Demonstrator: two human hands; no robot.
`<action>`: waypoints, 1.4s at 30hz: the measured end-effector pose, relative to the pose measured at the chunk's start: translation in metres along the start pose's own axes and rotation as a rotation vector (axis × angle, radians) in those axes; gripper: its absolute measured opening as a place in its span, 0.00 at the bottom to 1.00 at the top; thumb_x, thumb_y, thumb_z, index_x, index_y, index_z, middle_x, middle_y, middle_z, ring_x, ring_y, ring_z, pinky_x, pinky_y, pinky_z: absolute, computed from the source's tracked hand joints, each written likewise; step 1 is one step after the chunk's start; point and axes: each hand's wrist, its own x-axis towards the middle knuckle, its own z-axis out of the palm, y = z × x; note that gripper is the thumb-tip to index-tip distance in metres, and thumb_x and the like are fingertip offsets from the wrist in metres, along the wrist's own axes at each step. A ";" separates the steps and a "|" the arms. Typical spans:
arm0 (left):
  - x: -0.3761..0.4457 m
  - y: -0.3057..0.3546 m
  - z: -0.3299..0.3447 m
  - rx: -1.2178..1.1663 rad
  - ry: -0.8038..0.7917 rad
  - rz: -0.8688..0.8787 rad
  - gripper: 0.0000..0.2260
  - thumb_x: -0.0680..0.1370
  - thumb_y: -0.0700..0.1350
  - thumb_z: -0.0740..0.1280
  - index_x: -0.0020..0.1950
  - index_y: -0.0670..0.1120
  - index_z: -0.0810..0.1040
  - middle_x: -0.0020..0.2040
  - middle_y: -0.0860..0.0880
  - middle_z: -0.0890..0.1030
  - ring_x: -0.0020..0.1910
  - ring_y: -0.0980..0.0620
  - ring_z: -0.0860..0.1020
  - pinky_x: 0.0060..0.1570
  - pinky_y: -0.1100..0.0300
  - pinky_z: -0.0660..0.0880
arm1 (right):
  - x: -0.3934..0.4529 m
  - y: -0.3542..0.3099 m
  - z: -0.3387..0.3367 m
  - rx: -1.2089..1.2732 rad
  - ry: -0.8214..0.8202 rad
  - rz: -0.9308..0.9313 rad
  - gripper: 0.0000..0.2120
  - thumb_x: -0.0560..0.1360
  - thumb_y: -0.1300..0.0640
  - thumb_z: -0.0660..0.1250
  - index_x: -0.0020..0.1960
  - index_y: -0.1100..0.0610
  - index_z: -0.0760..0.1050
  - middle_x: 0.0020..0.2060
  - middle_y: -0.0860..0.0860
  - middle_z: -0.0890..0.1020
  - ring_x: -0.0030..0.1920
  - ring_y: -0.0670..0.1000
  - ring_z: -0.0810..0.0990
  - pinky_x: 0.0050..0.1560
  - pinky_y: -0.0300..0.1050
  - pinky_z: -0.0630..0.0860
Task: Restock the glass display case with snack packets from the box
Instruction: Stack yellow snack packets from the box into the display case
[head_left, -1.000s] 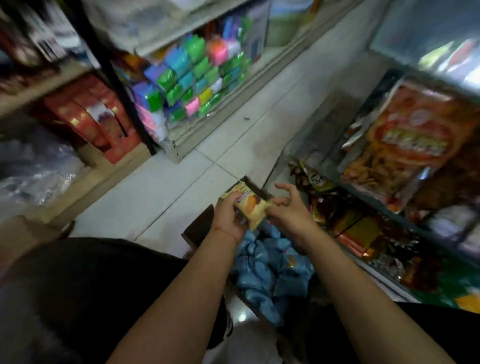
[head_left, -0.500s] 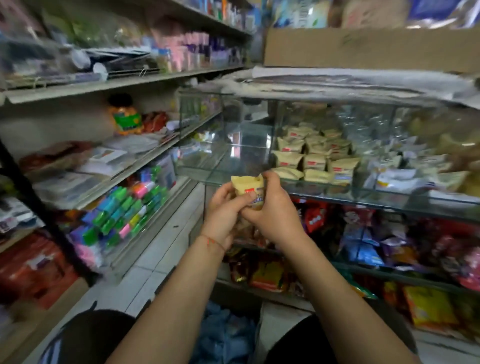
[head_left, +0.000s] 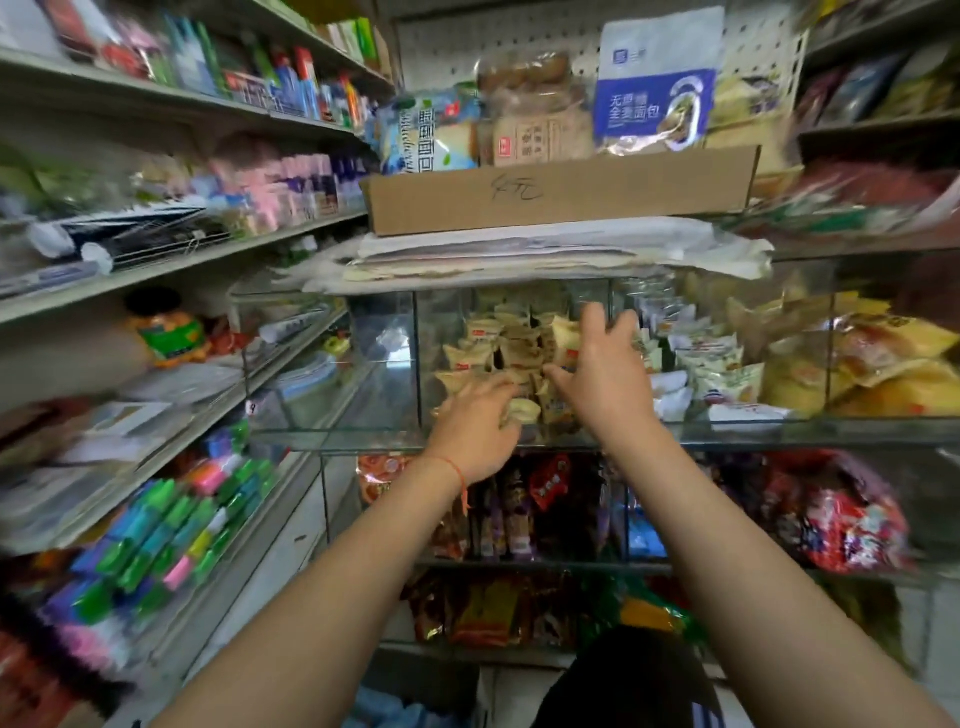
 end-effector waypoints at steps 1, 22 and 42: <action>0.004 -0.002 0.002 0.078 -0.064 0.006 0.21 0.80 0.50 0.59 0.74 0.52 0.68 0.76 0.52 0.64 0.75 0.49 0.59 0.74 0.50 0.56 | 0.004 -0.001 0.004 -0.059 -0.067 -0.006 0.26 0.74 0.54 0.71 0.64 0.58 0.61 0.63 0.63 0.63 0.44 0.64 0.79 0.39 0.52 0.74; 0.048 -0.013 0.008 0.046 -0.122 -0.055 0.17 0.79 0.54 0.65 0.67 0.53 0.74 0.63 0.52 0.79 0.63 0.52 0.75 0.58 0.58 0.71 | 0.040 -0.006 0.021 -0.401 -0.590 -0.221 0.12 0.75 0.65 0.65 0.58 0.63 0.77 0.55 0.58 0.79 0.55 0.59 0.80 0.48 0.47 0.76; 0.059 -0.019 0.004 0.153 0.003 -0.069 0.22 0.77 0.56 0.63 0.69 0.52 0.71 0.73 0.46 0.65 0.73 0.45 0.60 0.71 0.48 0.59 | 0.062 -0.013 0.021 -0.429 -0.795 -0.157 0.09 0.74 0.68 0.61 0.36 0.61 0.69 0.34 0.52 0.72 0.37 0.53 0.74 0.41 0.44 0.72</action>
